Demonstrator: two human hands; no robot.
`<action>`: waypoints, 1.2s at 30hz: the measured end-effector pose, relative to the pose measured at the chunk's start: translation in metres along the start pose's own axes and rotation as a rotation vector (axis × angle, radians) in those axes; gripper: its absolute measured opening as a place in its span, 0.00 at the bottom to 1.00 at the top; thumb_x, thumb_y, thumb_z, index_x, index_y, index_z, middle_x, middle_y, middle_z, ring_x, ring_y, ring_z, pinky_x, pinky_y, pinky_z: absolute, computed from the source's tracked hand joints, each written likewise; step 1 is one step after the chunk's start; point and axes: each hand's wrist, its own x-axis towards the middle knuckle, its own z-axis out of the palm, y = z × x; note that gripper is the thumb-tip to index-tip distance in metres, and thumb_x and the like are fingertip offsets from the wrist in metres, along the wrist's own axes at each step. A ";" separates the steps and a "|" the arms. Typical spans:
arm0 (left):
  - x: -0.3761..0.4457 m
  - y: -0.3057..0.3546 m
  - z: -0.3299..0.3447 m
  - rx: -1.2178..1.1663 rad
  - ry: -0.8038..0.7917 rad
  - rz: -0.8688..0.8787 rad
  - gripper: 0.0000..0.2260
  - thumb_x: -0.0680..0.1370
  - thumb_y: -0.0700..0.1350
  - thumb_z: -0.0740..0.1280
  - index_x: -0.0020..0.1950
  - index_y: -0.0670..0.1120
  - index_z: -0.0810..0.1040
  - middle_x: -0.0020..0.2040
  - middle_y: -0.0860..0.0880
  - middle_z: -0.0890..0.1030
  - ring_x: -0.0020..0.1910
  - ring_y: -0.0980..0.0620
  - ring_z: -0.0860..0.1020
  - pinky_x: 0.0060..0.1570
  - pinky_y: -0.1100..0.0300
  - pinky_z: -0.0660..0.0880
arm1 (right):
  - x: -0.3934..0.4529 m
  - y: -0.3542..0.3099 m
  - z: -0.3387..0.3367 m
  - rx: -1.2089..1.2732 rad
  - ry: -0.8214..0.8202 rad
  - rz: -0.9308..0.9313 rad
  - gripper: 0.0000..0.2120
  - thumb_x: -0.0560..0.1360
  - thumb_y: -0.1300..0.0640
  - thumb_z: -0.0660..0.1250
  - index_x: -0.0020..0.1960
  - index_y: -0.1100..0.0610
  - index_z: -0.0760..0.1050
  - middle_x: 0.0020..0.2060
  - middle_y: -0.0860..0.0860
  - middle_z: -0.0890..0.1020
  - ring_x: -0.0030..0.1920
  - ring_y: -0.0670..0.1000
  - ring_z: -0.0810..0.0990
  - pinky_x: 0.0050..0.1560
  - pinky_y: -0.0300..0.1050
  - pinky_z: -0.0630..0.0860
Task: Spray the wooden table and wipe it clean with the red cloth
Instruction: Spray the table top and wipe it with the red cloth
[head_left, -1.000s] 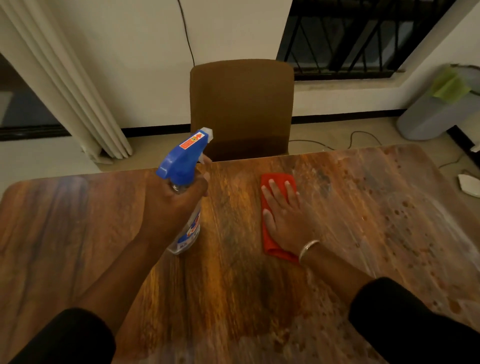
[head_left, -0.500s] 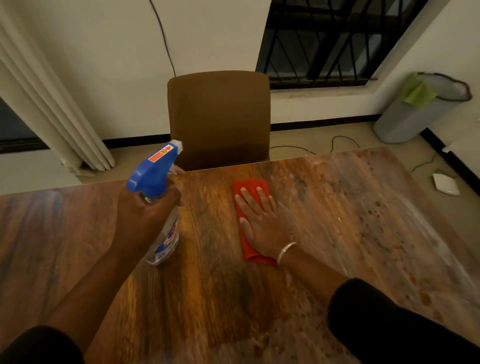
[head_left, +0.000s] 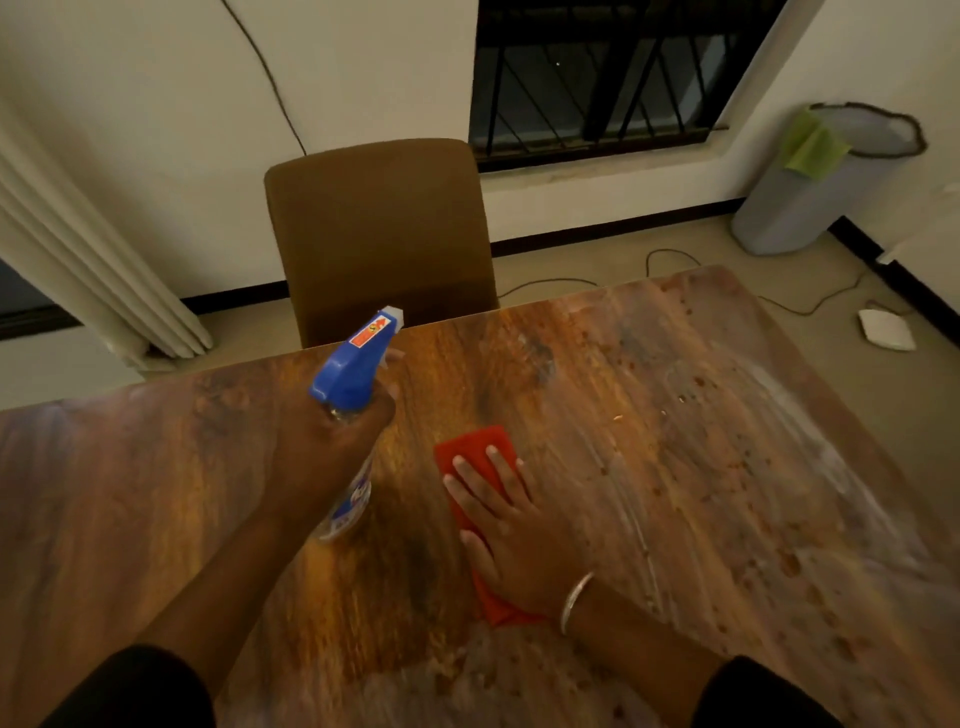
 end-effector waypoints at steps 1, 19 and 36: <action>0.000 0.003 0.006 0.017 -0.025 0.019 0.14 0.76 0.57 0.67 0.52 0.47 0.76 0.42 0.43 0.82 0.42 0.44 0.83 0.49 0.46 0.79 | -0.010 0.013 -0.004 -0.021 -0.003 0.021 0.30 0.87 0.43 0.54 0.86 0.46 0.53 0.87 0.45 0.49 0.87 0.57 0.43 0.84 0.65 0.48; 0.004 0.075 0.151 0.282 -0.370 0.308 0.08 0.74 0.49 0.71 0.38 0.56 0.72 0.27 0.57 0.77 0.31 0.68 0.77 0.29 0.72 0.71 | -0.092 0.107 -0.032 -0.033 0.114 0.395 0.29 0.81 0.50 0.58 0.82 0.50 0.67 0.82 0.51 0.66 0.84 0.60 0.61 0.78 0.63 0.57; 0.035 0.121 0.216 0.410 -0.416 0.325 0.10 0.77 0.50 0.69 0.39 0.49 0.73 0.28 0.51 0.73 0.24 0.61 0.74 0.25 0.72 0.71 | -0.087 0.104 -0.030 -0.024 0.117 0.512 0.34 0.78 0.46 0.61 0.83 0.47 0.64 0.84 0.50 0.61 0.84 0.62 0.59 0.77 0.68 0.55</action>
